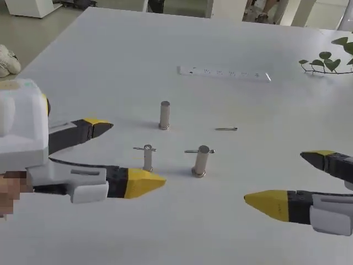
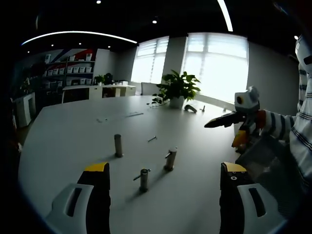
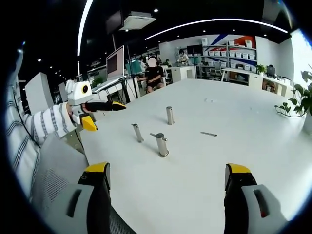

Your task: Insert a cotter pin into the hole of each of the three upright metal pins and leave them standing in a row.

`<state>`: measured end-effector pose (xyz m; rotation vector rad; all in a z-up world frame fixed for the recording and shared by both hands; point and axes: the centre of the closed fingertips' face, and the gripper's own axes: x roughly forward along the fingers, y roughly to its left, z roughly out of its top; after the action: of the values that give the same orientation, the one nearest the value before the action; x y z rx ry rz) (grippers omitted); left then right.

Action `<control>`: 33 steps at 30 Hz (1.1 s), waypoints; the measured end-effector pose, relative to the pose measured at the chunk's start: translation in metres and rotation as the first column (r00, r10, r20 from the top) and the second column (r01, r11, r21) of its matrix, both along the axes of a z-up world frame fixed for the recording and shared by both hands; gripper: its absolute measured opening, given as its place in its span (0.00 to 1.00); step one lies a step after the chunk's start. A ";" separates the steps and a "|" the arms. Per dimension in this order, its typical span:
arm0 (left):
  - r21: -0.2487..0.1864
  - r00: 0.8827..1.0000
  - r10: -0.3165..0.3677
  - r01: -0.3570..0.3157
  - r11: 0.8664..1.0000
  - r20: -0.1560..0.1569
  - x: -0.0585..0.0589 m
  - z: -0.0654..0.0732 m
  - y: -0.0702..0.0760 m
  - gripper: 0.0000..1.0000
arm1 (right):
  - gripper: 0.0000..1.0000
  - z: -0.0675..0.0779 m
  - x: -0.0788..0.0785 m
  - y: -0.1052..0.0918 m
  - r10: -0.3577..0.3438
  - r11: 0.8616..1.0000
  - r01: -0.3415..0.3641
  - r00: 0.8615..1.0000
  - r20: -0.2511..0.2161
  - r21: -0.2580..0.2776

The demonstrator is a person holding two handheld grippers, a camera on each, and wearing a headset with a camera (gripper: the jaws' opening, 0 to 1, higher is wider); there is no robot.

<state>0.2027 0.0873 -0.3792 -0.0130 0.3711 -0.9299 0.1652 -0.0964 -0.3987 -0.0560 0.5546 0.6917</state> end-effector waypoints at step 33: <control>0.149 0.996 -0.090 0.093 0.984 -0.030 0.122 -0.025 -0.033 0.78 | 0.93 0.000 -0.007 -0.028 -0.062 0.998 0.062 0.998 -0.023 -0.035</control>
<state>0.3250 0.0543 -0.4044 0.1321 0.4652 -0.9912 0.1578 -0.1244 -0.3986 -0.0619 0.5892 0.6233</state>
